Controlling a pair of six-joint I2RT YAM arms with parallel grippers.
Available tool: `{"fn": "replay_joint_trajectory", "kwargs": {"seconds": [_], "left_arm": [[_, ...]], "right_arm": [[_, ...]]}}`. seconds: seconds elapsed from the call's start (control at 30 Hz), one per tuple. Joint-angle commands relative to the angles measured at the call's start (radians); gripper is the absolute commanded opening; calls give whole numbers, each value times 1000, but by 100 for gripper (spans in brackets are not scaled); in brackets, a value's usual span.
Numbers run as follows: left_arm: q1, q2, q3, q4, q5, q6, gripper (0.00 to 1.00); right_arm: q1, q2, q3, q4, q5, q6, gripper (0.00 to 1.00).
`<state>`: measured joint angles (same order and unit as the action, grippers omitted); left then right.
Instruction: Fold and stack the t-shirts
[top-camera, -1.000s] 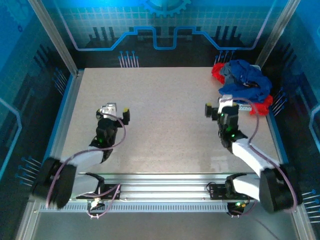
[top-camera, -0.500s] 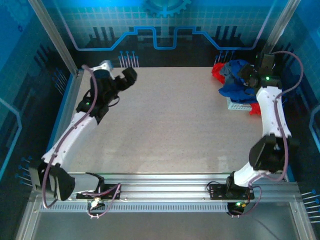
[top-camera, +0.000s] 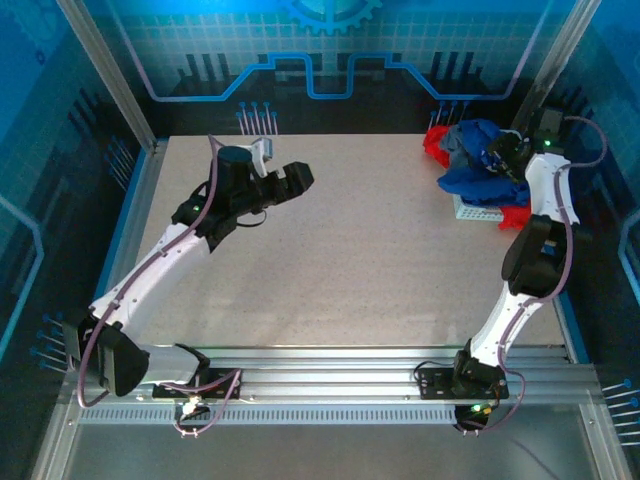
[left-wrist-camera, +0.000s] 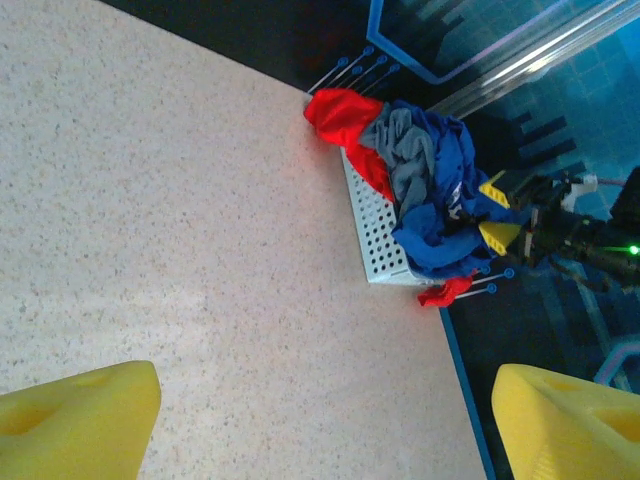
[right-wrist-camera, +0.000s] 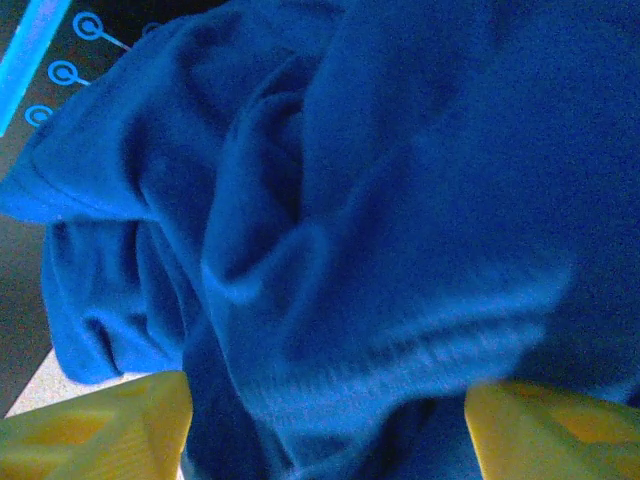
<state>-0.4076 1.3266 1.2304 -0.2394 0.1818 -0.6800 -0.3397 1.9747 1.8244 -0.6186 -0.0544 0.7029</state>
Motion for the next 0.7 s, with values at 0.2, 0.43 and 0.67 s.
{"fn": "replay_joint_trajectory", "kwargs": {"seconds": [0.2, 0.43, 0.67], "left_arm": [[-11, -53, -26, 11, 34, -26, 85], [-11, -47, -13, 13, 31, -25, 82], [-13, -35, -2, -3, 15, -29, 80]], "right_arm": [[-21, 65, 95, 48, -45, 38, 30], [62, -121, 71, 84, 112, -20, 0], [240, -294, 194, 106, 193, -113, 0]]}}
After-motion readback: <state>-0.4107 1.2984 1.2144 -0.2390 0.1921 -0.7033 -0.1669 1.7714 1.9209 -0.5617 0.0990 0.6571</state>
